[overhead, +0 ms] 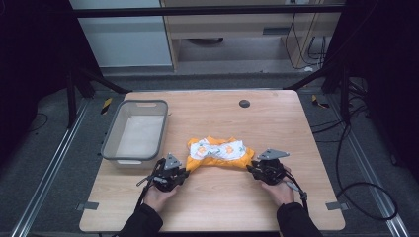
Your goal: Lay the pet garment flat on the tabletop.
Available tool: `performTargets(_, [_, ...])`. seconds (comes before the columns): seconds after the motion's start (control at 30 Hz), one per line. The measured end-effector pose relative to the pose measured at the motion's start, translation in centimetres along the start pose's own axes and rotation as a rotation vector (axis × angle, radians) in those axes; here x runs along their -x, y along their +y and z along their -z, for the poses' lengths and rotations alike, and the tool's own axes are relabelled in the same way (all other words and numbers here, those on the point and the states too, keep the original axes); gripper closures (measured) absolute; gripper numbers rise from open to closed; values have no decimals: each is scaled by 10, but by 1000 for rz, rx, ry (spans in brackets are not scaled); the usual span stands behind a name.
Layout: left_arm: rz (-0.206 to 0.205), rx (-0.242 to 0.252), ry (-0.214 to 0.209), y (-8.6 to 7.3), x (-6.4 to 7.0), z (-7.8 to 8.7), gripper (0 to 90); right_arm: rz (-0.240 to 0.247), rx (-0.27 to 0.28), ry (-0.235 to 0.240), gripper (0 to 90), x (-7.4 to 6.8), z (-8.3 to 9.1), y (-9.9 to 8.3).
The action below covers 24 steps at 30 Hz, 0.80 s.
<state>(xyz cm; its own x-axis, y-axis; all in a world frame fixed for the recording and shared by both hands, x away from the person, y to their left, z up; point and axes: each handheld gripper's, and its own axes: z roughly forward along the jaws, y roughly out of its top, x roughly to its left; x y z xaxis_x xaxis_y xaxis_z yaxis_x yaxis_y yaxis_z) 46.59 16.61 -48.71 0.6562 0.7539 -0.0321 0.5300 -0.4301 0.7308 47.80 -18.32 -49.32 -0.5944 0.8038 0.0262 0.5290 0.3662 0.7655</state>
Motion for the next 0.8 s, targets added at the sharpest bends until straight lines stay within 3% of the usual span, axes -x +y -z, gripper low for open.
performTargets(0.1, [3,-3,-5,0,0,-1,827,29,23,-35,565,-3,0,0])
performTargets(0.2, [5,-11,-15,1,1,-2,838,16,18,-40,540,1,-6,0])
performTargets(0.27, [5,-6,-16,1,1,-1,841,10,12,-36,574,1,-7,-1])
performTargets(0.43, [27,13,-32,4,-1,6,848,15,5,-16,836,2,-2,2])
performTargets(0.6, [41,64,-58,9,-3,25,855,9,76,54,872,-2,24,7])
performTargets(0.7, [52,98,-85,12,-4,41,855,15,93,73,871,-5,35,9])
performTargets(0.73, [55,105,-100,13,-3,46,855,19,101,105,871,-8,48,11])
performTargets(0.8, [40,120,-114,14,-2,59,855,23,110,112,870,-10,54,13])
